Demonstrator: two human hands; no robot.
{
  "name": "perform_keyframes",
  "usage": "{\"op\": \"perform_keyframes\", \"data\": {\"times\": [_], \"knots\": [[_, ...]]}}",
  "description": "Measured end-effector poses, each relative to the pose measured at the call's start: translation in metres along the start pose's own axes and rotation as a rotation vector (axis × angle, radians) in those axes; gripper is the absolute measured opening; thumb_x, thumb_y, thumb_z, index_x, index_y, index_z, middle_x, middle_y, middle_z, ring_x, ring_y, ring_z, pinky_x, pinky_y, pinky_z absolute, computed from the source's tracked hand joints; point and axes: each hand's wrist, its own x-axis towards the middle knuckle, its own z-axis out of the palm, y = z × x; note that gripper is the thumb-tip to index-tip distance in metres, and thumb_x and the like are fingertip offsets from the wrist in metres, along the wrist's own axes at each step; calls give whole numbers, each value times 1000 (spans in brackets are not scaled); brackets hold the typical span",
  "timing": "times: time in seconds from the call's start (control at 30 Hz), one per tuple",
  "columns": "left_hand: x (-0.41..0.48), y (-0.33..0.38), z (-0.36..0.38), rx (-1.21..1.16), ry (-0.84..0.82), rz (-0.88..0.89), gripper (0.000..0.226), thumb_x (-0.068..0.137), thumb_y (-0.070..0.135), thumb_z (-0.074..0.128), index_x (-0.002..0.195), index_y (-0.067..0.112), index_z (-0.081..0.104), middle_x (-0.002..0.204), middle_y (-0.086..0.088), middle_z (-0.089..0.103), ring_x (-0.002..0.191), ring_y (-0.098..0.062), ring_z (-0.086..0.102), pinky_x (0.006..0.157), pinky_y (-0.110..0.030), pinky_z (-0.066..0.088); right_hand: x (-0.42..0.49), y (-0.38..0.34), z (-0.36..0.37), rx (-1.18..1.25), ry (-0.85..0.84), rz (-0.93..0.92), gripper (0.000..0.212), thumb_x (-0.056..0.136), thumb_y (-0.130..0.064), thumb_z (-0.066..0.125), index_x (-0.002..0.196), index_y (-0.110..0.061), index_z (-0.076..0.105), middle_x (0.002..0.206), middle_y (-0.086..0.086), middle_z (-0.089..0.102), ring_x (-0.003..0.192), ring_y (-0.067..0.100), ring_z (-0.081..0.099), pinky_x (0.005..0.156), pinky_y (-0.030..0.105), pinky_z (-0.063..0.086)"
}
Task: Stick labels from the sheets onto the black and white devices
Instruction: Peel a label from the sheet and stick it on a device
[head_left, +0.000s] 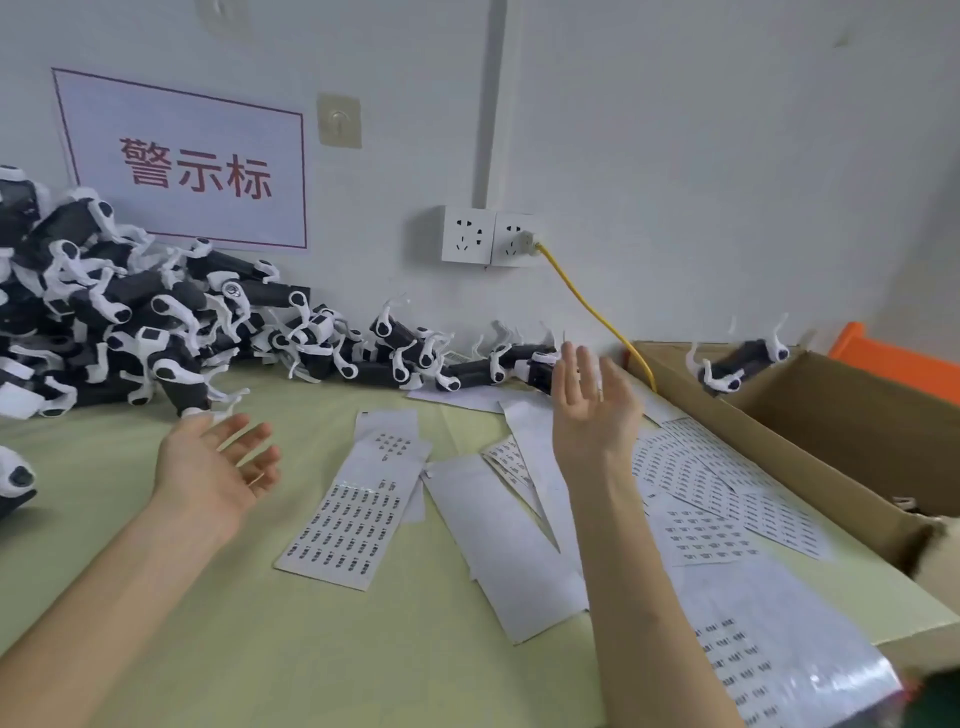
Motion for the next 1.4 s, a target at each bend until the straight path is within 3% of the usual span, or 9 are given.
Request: {"op": "perform_keyframes", "data": {"times": [0.17,0.3,0.53,0.7,0.93,1.03,1.1,1.23,1.4], "knots": [[-1,5,-2,-160,134,59,36,105,41,35,84,18,53,81,-1,55,62,-17,43,57,-27,33,-11,32,13,-239,-14,134,28,100,-15,56,124,-5,65,114,15,74,79,23,76,67,26,59],[-10,15,3,-359,320,49,38,103,46,38,80,17,46,70,0,44,53,-15,36,46,-19,29,-6,33,11,-326,-40,114,28,100,-15,51,118,-3,69,89,11,73,57,17,62,56,21,49],[-11,39,-18,-580,535,31,37,103,45,38,84,14,41,62,0,39,47,-16,32,42,-16,25,-7,44,10,-472,-77,179,19,92,-16,54,91,-11,72,79,3,65,59,16,56,62,24,41],[3,57,-40,-708,536,23,50,96,61,44,86,12,42,69,-1,40,50,-17,34,45,-12,28,-21,46,17,-538,-142,149,14,91,-14,56,85,-11,68,69,-1,56,60,16,49,63,25,38],[20,69,-76,-766,463,-61,71,88,79,45,103,10,56,74,0,56,54,-16,53,45,-19,48,-25,50,20,-587,-170,153,12,91,-14,55,87,-10,65,69,0,57,61,17,49,60,24,40],[21,66,-75,-672,433,-77,74,86,82,43,97,10,58,80,1,59,60,-15,55,47,-21,49,-24,52,17,-611,-188,177,12,90,-16,54,86,-12,65,70,0,57,60,17,48,60,23,41],[19,60,-69,-555,362,-82,67,92,72,38,90,9,62,77,0,60,59,-15,53,46,-19,47,-21,53,15,-636,-200,180,14,91,-17,54,86,-13,66,70,0,58,59,16,49,61,23,41],[14,41,-37,-144,54,-31,70,96,64,35,92,9,77,69,0,64,58,-14,50,51,-21,42,-22,59,14,-724,-239,207,16,93,-18,55,82,-15,66,68,0,59,58,15,49,65,27,39],[0,12,-7,496,-350,135,65,95,61,35,71,20,79,77,1,70,58,-12,55,52,-24,42,-27,66,16,-862,-356,240,21,97,-18,51,88,-13,69,73,3,64,61,17,55,68,30,41]]}}
